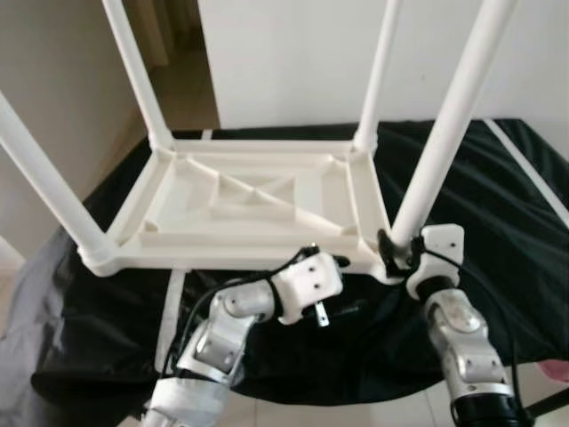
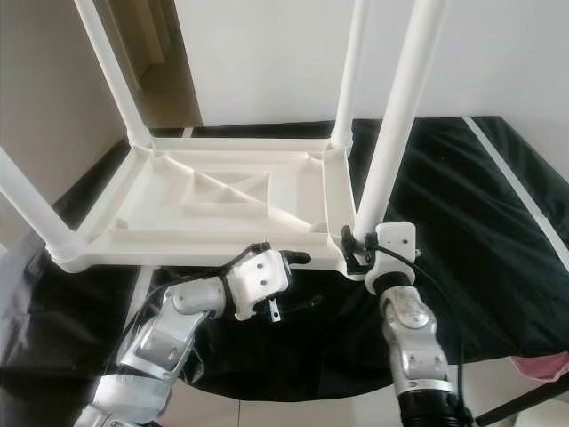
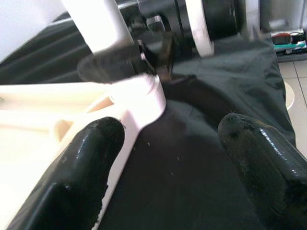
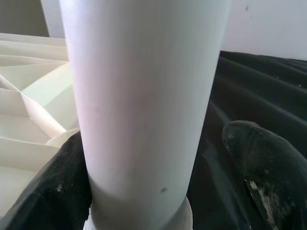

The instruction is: Building children table

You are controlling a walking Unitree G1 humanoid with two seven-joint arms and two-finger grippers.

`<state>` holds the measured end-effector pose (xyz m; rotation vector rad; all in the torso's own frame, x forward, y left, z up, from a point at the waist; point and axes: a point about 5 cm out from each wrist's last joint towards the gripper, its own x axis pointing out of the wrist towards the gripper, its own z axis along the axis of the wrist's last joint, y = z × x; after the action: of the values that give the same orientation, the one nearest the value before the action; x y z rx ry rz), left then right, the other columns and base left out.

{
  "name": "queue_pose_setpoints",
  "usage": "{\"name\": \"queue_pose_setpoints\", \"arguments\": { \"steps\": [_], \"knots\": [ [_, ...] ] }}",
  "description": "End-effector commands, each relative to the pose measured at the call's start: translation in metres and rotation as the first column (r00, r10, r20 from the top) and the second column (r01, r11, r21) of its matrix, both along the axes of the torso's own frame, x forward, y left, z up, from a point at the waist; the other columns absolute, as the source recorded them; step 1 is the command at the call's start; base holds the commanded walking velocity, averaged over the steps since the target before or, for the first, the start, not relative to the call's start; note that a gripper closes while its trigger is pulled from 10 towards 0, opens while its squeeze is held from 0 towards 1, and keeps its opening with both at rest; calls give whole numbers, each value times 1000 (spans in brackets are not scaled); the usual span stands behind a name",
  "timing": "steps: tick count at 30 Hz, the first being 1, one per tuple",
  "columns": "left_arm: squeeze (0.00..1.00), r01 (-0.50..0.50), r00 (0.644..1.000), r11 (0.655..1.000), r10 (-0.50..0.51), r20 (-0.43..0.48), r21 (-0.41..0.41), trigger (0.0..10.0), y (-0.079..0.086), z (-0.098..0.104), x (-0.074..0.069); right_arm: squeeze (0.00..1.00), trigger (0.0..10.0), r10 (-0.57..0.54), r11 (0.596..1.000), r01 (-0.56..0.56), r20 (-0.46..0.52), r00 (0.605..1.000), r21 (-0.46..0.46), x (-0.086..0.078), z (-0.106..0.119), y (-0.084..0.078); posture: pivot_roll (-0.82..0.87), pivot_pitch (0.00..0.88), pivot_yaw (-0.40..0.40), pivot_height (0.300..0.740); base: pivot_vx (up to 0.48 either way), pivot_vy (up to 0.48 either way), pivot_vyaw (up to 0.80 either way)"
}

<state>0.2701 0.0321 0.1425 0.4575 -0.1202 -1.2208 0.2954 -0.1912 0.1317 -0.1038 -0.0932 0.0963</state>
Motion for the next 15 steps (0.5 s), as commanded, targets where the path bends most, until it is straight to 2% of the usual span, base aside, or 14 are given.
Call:
{"name": "queue_pose_setpoints", "arguments": {
  "steps": [1,3,7,8,9,15],
  "knots": [
    [0,-136,991,989,137,2,-60,10000,5,1,4,0,10000,40,999,-40,5,999,-1,3,2,-3,-33,1,10,740,0,0,0],
    [0,-105,994,993,102,-43,-57,10000,7,-1,0,0,10000,133,991,-133,-1,991,-22,7,6,-5,-31,3,8,740,0,0,0],
    [0,-104,994,994,102,-41,-42,10000,7,-3,-1,0,10000,255,965,-256,-25,967,-46,11,5,-3,-26,9,7,740,0,0,0],
    [0,-104,994,994,102,-41,-42,10000,7,-3,-1,0,10000,255,965,-256,-25,967,-46,11,5,-3,-26,9,7,740,0,0,0],
    [0,-101,994,994,99,-37,-35,10000,7,-3,-1,0,10000,332,939,-336,-62,941,-72,16,1,-1,-25,10,7,740,0,0,0],
    [0,-105,994,994,104,-35,-31,10000,7,-2,0,0,10000,406,905,-414,-92,909,-95,26,0,3,-18,12,5,740,0,0,0]
  ]
}}
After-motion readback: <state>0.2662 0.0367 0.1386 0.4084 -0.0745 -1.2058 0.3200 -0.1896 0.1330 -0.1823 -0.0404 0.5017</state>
